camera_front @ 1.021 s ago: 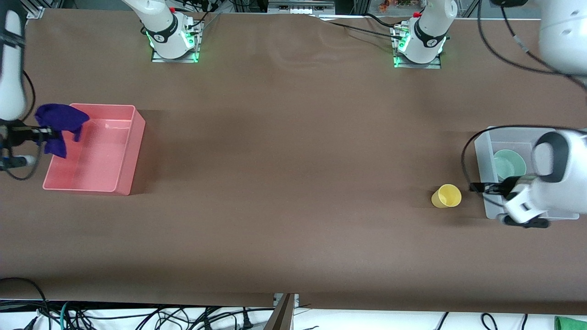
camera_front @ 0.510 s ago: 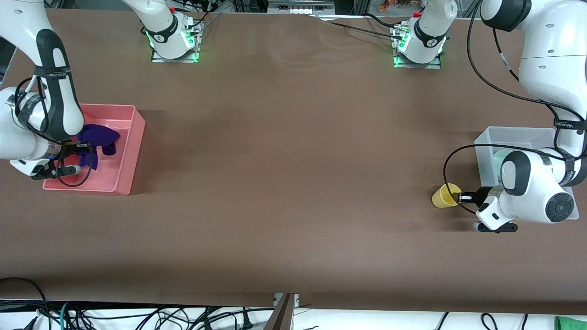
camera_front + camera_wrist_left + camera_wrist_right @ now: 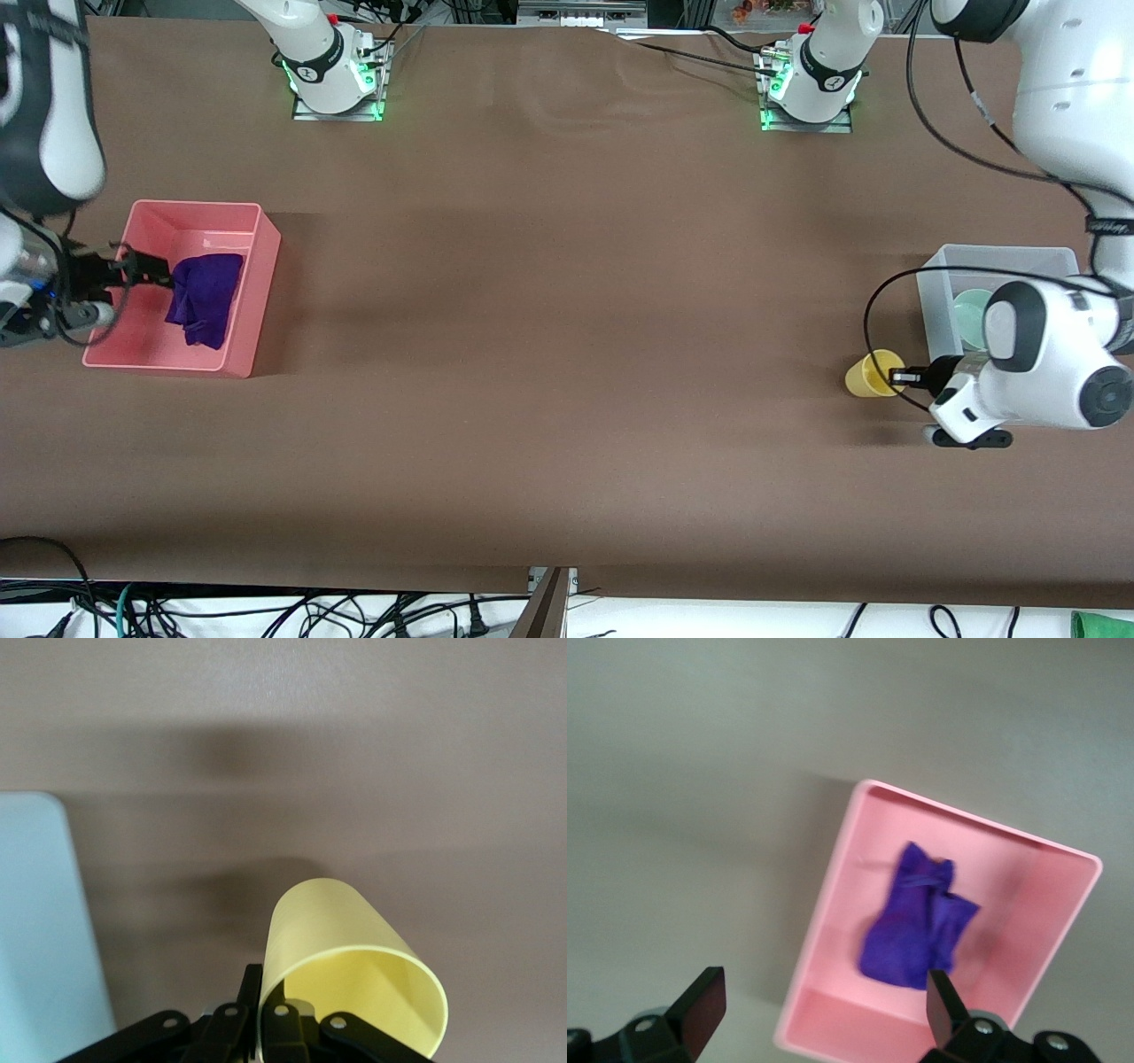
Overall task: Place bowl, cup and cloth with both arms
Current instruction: 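Drop the cloth into the pink bin while the left gripper grasps the cup, then place the yellow cup in the clear bin with the left gripper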
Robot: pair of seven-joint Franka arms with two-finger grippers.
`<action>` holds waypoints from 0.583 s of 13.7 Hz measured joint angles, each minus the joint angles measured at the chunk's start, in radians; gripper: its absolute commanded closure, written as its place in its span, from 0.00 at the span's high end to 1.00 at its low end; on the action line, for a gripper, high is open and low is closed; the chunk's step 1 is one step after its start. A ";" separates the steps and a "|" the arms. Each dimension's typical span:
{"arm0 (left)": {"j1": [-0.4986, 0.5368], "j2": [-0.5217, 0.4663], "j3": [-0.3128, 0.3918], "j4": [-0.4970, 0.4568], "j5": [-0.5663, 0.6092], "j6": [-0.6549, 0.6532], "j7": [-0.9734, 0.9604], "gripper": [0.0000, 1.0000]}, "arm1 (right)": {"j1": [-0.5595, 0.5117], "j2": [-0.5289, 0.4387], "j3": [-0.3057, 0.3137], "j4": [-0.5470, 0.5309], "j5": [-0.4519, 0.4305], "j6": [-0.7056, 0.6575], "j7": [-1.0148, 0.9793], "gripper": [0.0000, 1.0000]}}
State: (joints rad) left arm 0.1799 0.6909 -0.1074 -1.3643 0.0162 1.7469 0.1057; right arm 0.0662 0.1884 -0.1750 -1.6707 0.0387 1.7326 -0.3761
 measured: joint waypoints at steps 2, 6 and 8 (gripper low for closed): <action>0.007 -0.077 0.011 0.001 0.083 -0.062 0.089 0.00 | 0.003 -0.037 0.065 0.027 0.003 -0.083 0.188 1.00; 0.093 -0.135 0.062 -0.025 0.197 -0.178 0.309 0.00 | 0.002 -0.058 0.092 0.061 -0.001 -0.126 0.268 1.00; 0.201 -0.123 0.061 -0.096 0.200 -0.115 0.381 0.00 | -0.001 -0.091 0.097 0.079 -0.038 -0.134 0.268 1.00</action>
State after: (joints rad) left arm 0.3807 0.5676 -0.0465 -1.4608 0.2158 1.6319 0.4870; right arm 0.0655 0.0971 -0.0780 -1.5914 0.0006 1.5987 -0.1077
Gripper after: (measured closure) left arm 0.965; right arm 0.000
